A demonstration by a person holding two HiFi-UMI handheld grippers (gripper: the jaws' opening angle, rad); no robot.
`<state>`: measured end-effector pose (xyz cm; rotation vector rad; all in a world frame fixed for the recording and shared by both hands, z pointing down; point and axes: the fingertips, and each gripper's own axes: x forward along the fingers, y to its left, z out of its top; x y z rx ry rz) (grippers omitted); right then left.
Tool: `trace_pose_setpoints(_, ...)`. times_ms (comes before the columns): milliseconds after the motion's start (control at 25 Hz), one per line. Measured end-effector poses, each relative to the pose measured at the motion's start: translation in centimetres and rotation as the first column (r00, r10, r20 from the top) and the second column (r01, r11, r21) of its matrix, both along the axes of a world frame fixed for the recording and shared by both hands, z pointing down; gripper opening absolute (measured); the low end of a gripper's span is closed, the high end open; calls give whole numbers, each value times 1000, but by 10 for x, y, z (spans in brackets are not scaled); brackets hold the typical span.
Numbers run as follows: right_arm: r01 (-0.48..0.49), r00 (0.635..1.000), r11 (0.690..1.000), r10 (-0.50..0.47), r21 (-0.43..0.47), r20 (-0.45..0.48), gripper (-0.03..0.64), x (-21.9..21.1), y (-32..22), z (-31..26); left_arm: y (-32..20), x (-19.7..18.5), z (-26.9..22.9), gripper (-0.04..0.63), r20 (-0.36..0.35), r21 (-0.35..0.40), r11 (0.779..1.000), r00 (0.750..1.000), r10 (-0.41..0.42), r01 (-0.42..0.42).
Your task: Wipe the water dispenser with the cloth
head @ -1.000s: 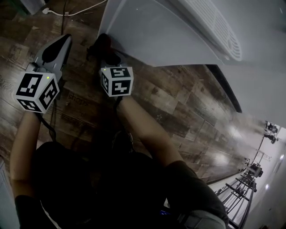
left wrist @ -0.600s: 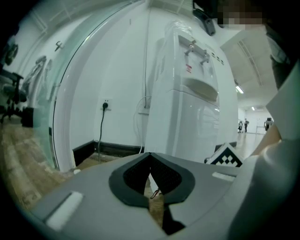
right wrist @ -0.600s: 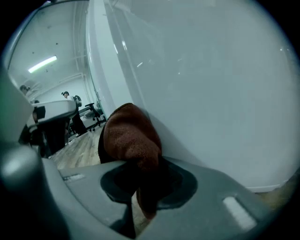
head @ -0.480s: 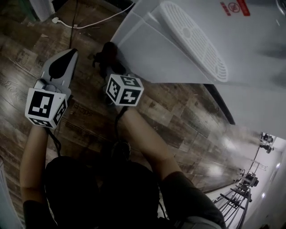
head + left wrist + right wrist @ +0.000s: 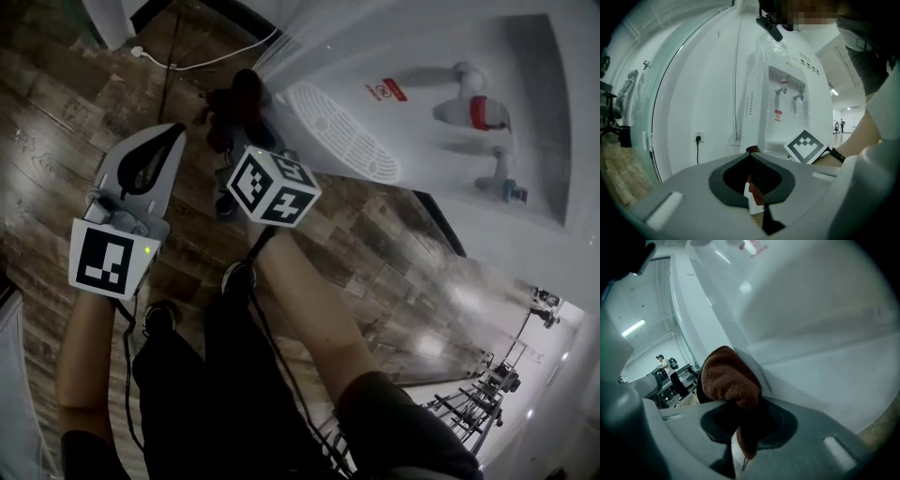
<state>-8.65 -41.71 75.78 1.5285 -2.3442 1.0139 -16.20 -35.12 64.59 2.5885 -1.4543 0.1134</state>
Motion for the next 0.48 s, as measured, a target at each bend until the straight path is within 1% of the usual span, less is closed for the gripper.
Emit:
trace_pose_setpoints(80,-3,1000,1000,3,7,5,63,-1,3,-35,3,1,-27,18,6,-12,1000,1000,3,-3)
trace_pose_setpoints(160,-15,1000,1000,15,3,22,63,-1,5,-68,4,2,-54,18,-3,-25,1000,1000,-1,1)
trace_pose_setpoints(360,-10,1000,1000,10,-4,29,63,2,8,-135,-3,7,-125,18,-25,-30,999,1000,-14,13)
trace_pose_setpoints(480,0,999,1000,0,-9,39,63,3,13,-173,-3,11,-161,18,-44,-62,998,999,-32,29)
